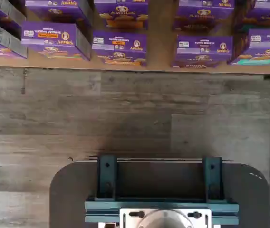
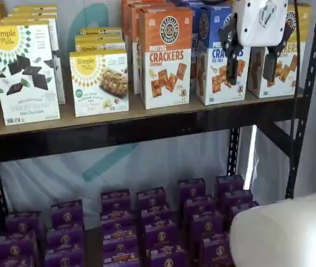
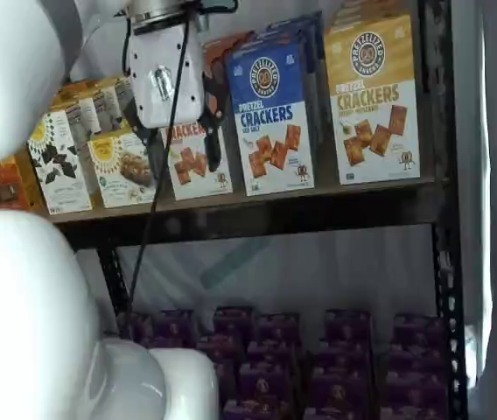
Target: Retrieve the yellow and white box located on the top shelf, the sixth one from the left
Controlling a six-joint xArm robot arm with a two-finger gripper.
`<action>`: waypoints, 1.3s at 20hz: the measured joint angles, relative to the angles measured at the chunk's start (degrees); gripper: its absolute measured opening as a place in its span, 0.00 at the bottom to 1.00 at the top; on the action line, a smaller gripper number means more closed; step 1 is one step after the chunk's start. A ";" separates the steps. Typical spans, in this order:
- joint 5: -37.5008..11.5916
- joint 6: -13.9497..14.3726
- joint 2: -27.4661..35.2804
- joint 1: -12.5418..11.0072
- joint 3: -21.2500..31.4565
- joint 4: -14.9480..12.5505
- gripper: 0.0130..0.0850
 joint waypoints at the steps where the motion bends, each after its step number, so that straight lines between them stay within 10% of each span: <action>1: 0.38 -0.31 0.20 -0.65 -0.16 0.72 1.00; 8: 1.00 -1.28 0.52 -2.29 -0.31 2.38 1.00; 14: -4.51 -4.44 -0.24 -3.26 1.05 -3.51 1.00; 26: -18.65 -21.30 5.38 -21.25 -0.06 -2.71 1.00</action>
